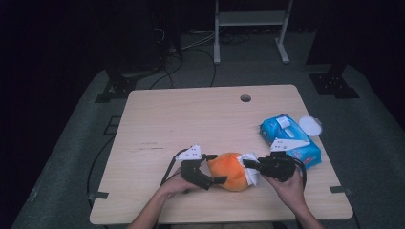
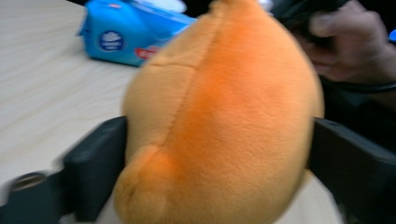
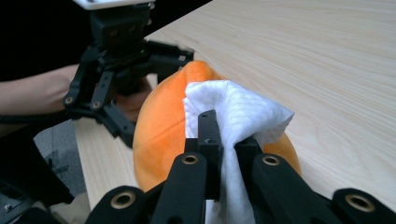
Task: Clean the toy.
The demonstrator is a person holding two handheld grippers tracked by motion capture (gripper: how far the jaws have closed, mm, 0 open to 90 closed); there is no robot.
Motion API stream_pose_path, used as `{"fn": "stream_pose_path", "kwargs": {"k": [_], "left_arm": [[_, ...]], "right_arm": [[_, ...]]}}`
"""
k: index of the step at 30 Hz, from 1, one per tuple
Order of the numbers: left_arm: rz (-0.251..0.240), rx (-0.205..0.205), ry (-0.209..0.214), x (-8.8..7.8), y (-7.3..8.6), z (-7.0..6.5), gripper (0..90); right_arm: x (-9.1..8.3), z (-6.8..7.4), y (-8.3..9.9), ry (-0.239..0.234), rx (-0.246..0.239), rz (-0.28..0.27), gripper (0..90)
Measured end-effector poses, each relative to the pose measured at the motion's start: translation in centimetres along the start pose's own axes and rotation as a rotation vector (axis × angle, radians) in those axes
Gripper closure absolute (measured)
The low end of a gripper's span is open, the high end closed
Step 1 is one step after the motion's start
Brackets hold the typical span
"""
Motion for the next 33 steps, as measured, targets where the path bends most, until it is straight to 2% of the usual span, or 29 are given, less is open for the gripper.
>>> {"fn": "stream_pose_path", "kwargs": {"k": [2,4,9,10,13,15,17,18,19,21,24,27,28,30,31,33], "left_arm": [[0.026,0.000,-0.033,-0.4,-1.0,-0.7,23.6],[0.024,0.028,-0.078,-1.1,-2.0,-1.6,29.3],[0.023,0.097,-0.170,-3.6,-4.4,-3.5,31.4],[0.026,0.114,-0.181,-4.0,-4.7,-3.8,31.4],[0.032,0.126,-0.192,-4.7,-4.8,-3.9,31.4],[0.054,0.113,-0.205,-4.5,-4.3,-3.4,31.2],[0.109,0.083,-0.221,-3.6,-3.2,-2.6,30.6],[0.109,0.064,-0.216,-3.2,-2.7,-2.2,30.4],[0.078,0.052,-0.198,-3.0,-2.3,-1.9,30.4],[0.070,0.046,-0.203,-3.1,-2.4,-1.7,29.9],[0.063,0.055,-0.203,-2.7,-2.3,-2.0,28.5],[0.068,0.078,-0.213,-1.9,-2.7,-2.7,28.1],[0.078,0.095,-0.217,-1.6,-2.8,-3.0,28.0],[0.103,0.131,-0.222,-1.2,-3.0,-3.7,28.1],[0.111,0.144,-0.229,-1.0,-3.0,-3.9,28.2],[0.120,0.145,-0.233,-1.0,-2.9,-4.1,28.5]], "right_arm": [[-0.3,-0.1,-0.1,0.009,0.002,-0.012,85.7],[-0.8,-0.2,-0.2,-0.003,0.013,-0.045,85.7],[-1.4,-0.6,-0.6,-0.062,0.045,-0.113,85.8],[-1.3,-0.5,-0.6,-0.071,0.049,-0.116,85.8],[-0.5,-0.4,-0.6,-0.074,0.057,-0.095,85.8],[0.2,-0.6,-0.6,-0.072,0.065,-0.066,85.8],[1.1,-1.0,-0.4,-0.060,0.086,-0.023,85.8],[1.5,-1.3,-0.3,-0.058,0.100,-0.007,85.7],[1.8,-1.7,-0.1,-0.061,0.113,0.000,85.7],[1.6,-1.9,-0.1,-0.060,0.118,-0.011,85.8],[0.4,-1.2,-0.5,-0.057,0.088,-0.072,85.7],[-0.5,0.3,-1.2,-0.083,0.010,-0.120,85.7],[-0.4,1.0,-1.4,-0.083,-0.029,-0.116,85.6],[0.1,2.2,-1.8,-0.043,-0.089,-0.076,85.6],[0.5,2.4,-1.9,-0.017,-0.106,-0.054,85.5],[0.8,2.1,-1.8,0.013,-0.107,-0.035,85.5]]}}
Point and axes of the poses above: each handheld gripper's, and its own axes: x roughly forward along the jaws, y roughly out of its underside, z roughly to its left, the point moved 1 cm from there along x, roughly forward along the jaws, and after that the axes turned 15 degrees about z, right-handed, at the moved point
